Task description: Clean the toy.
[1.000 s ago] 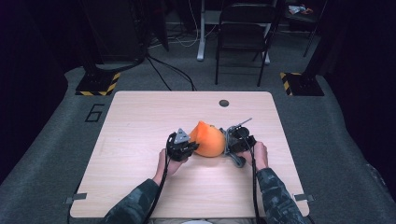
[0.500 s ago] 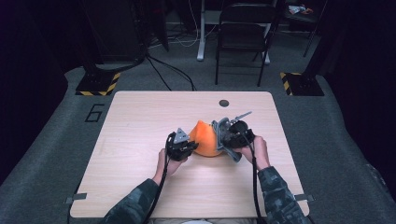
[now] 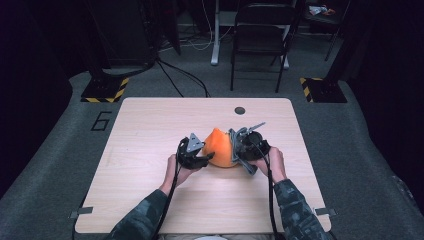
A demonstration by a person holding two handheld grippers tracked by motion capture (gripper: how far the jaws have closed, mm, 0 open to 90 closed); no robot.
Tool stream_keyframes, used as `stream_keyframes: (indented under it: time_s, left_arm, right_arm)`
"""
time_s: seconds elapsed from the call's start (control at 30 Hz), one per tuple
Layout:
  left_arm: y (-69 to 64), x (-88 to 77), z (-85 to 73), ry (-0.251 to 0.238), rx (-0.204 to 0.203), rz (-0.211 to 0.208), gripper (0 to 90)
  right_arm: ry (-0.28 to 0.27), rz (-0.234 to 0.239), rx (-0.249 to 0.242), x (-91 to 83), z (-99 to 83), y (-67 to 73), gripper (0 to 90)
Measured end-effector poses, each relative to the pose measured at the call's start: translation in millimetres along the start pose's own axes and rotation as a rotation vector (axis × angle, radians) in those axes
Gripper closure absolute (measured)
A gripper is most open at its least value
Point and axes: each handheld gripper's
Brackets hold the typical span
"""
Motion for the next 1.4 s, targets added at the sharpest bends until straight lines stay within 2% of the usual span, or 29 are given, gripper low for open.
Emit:
stream_keyframes:
  time_s: [0.07,0.1,0.17,0.2,0.23,0.27,0.33,0.37,0.4,0.43,0.5,0.53,0.57,0.6,0.63,0.7,0.8,0.83,0.87,0.9,0.93,0.97,1.03,1.07,1.1,1.17,1.27,1.4]
  left_arm:
    - [0.3,3.3,-1.2,0.006,0.0,-0.011,41.6]
    - [-2.2,10.1,-3.2,0.03,0.019,-0.014,42.3]
    - [-5.9,12.5,-4.1,0.038,0.052,0.042,50.9]
    - [-5.9,12.5,-4.1,0.038,0.052,0.042,55.5]
    - [-9.3,14.2,-5.7,0.047,0.08,0.085,60.8]
    - [-9.9,14.3,-6.2,0.051,0.083,0.093,65.2]
    - [-10.5,14.3,-6.7,0.051,0.083,0.103,71.8]
    - [-9.1,12.6,-7.3,0.036,0.056,0.105,74.3]
    - [-9.1,12.6,-7.3,0.036,0.056,0.105,76.1]
    - [-7.0,11.7,-9.1,0.002,0.013,0.097,77.3]
    - [-6.0,10.7,-10.0,-0.027,-0.024,0.09,78.6]
    - [-6.0,10.7,-10.0,-0.027,-0.024,0.09,79.3]
    - [-5.7,9.5,-9.8,-0.059,-0.059,0.081,79.8]
    - [-5.7,9.5,-9.8,-0.059,-0.059,0.081,80.1]
    - [-8.3,7.9,-7.4,-0.066,-0.089,0.067,80.3]
    - [-13.2,7.3,-4.1,-0.075,-0.103,0.058,80.4]
    - [-19.6,7.1,-1.4,-0.075,-0.105,0.048,80.3]
    - [-24.0,8.0,0.4,-0.074,-0.094,0.041,80.2]
    - [-24.0,8.0,0.4,-0.074,-0.094,0.041,80.1]
    - [-26.5,8.4,1.5,-0.076,-0.094,0.03,80.2]
    - [-26.5,8.4,1.5,-0.076,-0.094,0.03,80.1]
    - [-28.8,8.8,1.8,-0.076,-0.098,0.02,80.1]
    - [-29.6,9.5,0.8,-0.07,-0.095,0.023,80.1]
    - [-29.6,9.5,0.8,-0.07,-0.095,0.023,80.0]
    - [-27.8,10.0,-1.2,-0.056,-0.106,0.021,80.0]
    - [-25.9,10.4,-3.3,-0.045,-0.104,0.027,79.9]
    - [-25.2,11.0,-4.7,-0.036,-0.094,0.041,79.7]
    - [-21.6,10.3,-6.4,-0.024,-0.1,0.035,79.6]
  right_arm:
    - [-0.006,-0.003,-0.012,-0.1,0.6,0.4,70.0]
    - [-0.01,-0.001,-0.011,0.1,0.9,1.3,70.0]
    - [-0.018,-0.01,-0.019,0.3,1.4,2.0,70.0]
    - [-0.026,-0.01,-0.013,0.3,1.7,2.1,70.0]
    - [-0.031,-0.016,-0.011,0.1,1.9,1.9,70.0]
    - [-0.041,-0.012,-0.005,0.2,2.0,1.9,69.9]
    - [-0.056,-0.017,0.011,-0.7,2.4,1.9,69.8]
    - [-0.06,-0.022,0.009,-1.5,2.5,1.2,69.8]
    - [-0.06,-0.022,0.009,-1.5,2.5,1.2,69.8]
    - [-0.078,-0.019,0.022,-2.6,2.2,-0.5,69.8]
    - [-0.084,-0.035,0.03,-4.4,2.2,-2.8,69.8]
    - [-0.084,-0.035,0.03,-4.4,2.2,-2.8,69.8]
    - [-0.085,-0.038,0.041,-5.6,1.6,-5.8,69.8]
    - [-0.085,-0.038,0.041,-5.6,1.6,-5.8,69.8]
    - [-0.085,-0.047,0.047,-6.6,1.0,-8.3,69.8]
    - [-0.087,-0.046,0.05,-10.5,2.0,-10.0,69.8]
    - [-0.101,-0.031,0.048,-20.0,5.8,-8.7,69.8]
    - [-0.133,-0.015,0.03,-32.8,11.8,-2.3,69.8]
    - [-0.133,-0.015,0.03,-32.8,11.8,-2.3,69.8]
    - [-0.168,-0.01,0.006,-42.2,17.4,9.3,69.8]
    - [-0.168,-0.01,0.006,-42.2,17.4,9.3,69.8]
    - [-0.191,-0.007,-0.025,-44.7,22.3,22.6,69.7]
    - [-0.185,-0.023,-0.068,-41.6,25.8,34.0,69.5]
    - [-0.185,-0.023,-0.068,-41.6,25.8,34.0,69.5]
    - [-0.181,-0.032,-0.076,-35.2,26.6,40.0,69.5]
    - [-0.17,-0.036,-0.073,-30.8,25.7,41.7,69.5]
    - [-0.168,-0.049,-0.084,-28.4,23.5,37.0,69.5]
    - [-0.144,-0.047,-0.052,-22.9,18.1,27.2,69.4]
Point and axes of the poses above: each handheld gripper's, and its own axes: x roughly forward along the jaws, z roughly out of its top, y roughly to its left, and after that the axes turned 15 degrees about -z, right-handed
